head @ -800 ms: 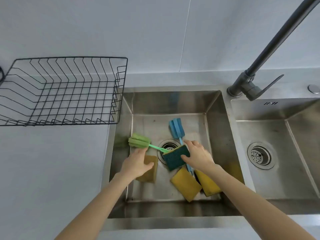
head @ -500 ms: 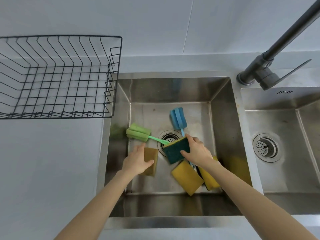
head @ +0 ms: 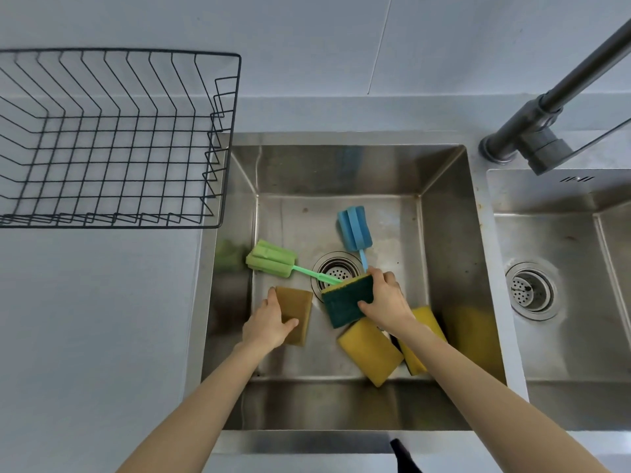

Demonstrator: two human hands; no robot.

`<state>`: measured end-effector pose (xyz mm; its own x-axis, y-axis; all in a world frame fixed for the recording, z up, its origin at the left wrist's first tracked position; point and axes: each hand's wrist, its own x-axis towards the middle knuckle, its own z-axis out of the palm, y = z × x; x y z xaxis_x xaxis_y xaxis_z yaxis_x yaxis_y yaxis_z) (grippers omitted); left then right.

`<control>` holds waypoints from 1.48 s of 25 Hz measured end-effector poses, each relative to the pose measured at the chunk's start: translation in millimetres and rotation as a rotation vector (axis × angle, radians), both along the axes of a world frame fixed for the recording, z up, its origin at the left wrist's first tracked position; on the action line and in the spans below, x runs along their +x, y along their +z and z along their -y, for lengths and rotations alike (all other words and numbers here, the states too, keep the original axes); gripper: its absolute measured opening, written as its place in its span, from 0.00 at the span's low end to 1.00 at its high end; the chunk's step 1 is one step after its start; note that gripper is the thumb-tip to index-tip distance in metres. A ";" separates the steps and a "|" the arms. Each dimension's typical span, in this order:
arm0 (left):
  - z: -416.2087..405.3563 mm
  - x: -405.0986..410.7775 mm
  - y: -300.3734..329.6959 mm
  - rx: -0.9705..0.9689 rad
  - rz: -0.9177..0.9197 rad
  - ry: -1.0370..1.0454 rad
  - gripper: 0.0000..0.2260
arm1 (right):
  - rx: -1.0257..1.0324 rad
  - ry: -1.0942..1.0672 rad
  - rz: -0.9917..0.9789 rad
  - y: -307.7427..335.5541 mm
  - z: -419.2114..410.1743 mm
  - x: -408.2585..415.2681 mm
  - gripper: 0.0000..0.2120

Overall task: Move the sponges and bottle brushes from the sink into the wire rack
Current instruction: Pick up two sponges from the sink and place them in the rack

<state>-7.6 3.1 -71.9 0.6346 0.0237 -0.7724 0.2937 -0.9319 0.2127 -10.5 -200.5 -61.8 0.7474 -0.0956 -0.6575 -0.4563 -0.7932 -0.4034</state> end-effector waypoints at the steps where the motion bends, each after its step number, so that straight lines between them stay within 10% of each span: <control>1: 0.1 0.4 -0.7 -0.009 -0.002 0.023 0.36 | 0.008 -0.008 0.008 -0.6 0.0 -0.5 0.30; 16: -5.4 -11.0 8.2 -0.129 0.064 0.319 0.29 | -0.150 0.169 0.420 17.5 5.0 -27.7 0.23; 29: -1.1 -13.4 22.2 -0.263 0.092 0.426 0.29 | 0.075 -0.105 0.077 22.0 -5.5 -47.5 0.15; 37: -3.0 -17.8 33.9 -0.290 0.112 0.419 0.28 | 0.082 -0.254 -0.071 23.1 -7.9 -46.1 0.31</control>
<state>-25.4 6.1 -38.0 0.6957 0.0883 -0.7129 0.5894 -0.6376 0.4961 -56.7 -192.6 -38.7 0.6584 -0.2182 -0.7204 -0.6656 -0.6158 -0.4217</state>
